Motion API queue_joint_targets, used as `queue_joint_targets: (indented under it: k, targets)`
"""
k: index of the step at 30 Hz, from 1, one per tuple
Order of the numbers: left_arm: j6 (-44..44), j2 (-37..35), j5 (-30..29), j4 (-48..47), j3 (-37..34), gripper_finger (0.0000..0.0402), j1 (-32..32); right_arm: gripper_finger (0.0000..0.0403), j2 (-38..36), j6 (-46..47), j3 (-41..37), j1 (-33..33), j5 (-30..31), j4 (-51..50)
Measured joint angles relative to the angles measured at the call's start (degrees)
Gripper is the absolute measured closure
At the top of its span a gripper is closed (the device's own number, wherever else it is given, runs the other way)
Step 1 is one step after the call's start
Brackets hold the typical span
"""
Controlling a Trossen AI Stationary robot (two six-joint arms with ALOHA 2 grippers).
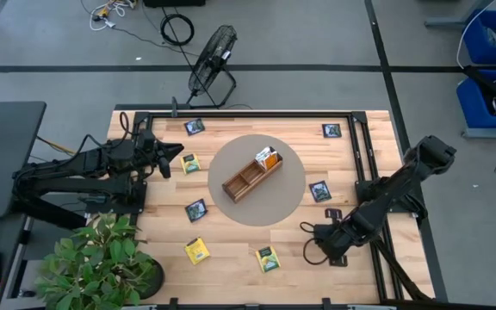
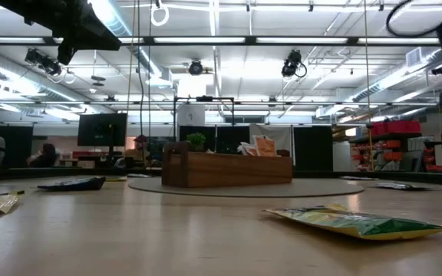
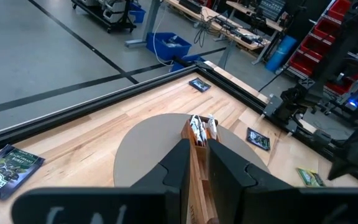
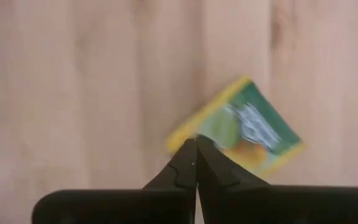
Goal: Pick & Place Tea
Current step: Put the yellow tea bag into the middle section of the wooden organizer
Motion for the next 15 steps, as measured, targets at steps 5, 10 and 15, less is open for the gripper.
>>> queue_joint_targets:
  k: [5,10,15]
  targets:
    - [0.04,0.00,0.00,-0.02,0.00,0.0344,0.00,0.0381,-0.51,0.90,0.05,2.97,0.53,5.35]
    - [0.07,0.00,0.00,-0.04,0.00,0.0344,0.00,0.0323,-0.26,2.99,0.07,5.55,2.02,5.17]
    - [0.52,0.00,0.00,-0.07,0.00,0.0344,0.00,0.0247,0.49,3.48,0.07,6.51,4.59,4.51]
